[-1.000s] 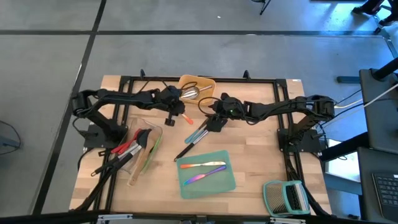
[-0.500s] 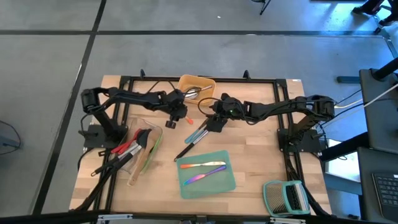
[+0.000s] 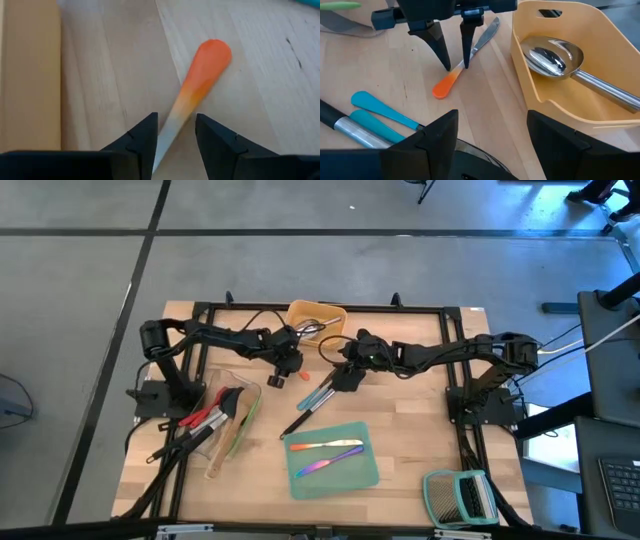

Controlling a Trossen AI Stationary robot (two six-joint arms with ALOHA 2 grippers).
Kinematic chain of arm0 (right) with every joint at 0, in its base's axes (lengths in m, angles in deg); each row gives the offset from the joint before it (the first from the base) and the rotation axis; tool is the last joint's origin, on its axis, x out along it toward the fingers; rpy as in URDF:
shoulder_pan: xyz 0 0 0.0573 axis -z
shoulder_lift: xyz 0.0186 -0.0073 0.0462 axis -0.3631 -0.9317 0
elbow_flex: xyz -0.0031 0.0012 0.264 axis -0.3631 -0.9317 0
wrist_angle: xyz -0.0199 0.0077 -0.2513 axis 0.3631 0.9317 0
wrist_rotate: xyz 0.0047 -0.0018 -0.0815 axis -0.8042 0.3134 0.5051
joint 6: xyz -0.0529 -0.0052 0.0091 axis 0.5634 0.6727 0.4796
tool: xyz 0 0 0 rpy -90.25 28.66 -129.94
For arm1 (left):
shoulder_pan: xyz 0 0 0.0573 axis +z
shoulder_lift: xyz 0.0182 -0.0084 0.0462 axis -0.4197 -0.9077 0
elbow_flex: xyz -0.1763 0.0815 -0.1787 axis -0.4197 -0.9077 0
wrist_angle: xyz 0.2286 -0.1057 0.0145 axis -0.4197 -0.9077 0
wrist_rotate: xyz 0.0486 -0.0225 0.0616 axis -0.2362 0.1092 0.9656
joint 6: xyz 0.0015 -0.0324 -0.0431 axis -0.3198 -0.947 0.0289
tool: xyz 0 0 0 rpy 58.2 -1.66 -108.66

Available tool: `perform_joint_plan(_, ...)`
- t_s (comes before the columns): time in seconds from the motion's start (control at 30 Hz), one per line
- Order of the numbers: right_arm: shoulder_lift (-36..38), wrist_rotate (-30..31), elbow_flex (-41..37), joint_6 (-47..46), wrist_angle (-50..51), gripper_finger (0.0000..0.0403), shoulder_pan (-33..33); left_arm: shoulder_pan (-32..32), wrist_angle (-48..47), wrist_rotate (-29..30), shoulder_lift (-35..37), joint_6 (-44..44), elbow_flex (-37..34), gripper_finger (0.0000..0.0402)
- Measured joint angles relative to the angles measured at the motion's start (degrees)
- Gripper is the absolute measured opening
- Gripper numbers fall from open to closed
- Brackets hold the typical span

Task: Pick & Place Kitchen Items
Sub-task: Put the orange table knife into the green bin

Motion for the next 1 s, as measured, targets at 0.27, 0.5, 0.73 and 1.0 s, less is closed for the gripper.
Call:
perform_joint_plan(0.27,0.0,-0.02,0.0,-0.08,-0.07,0.024,0.0,-0.03,2.07,-1.78,-0.59,-5.74,1.72,0.0114)
perform_joint_plan(0.5,0.0,-0.04,0.0,0.02,-0.55,0.024,0.0,-0.42,5.9,-3.35,-3.54,-13.32,1.93,0.0103)
perform_joint_plan(0.73,0.0,-0.2,0.0,0.04,-0.51,0.024,0.0,-1.36,5.93,-2.74,-5.58,-15.63,2.17,0.0104)
perform_joint_plan(1.0,0.0,-0.2,0.0,0.04,-0.2,0.024,0.0,-1.51,6.15,-2.43,-5.35,-16.65,2.03,0.0062)
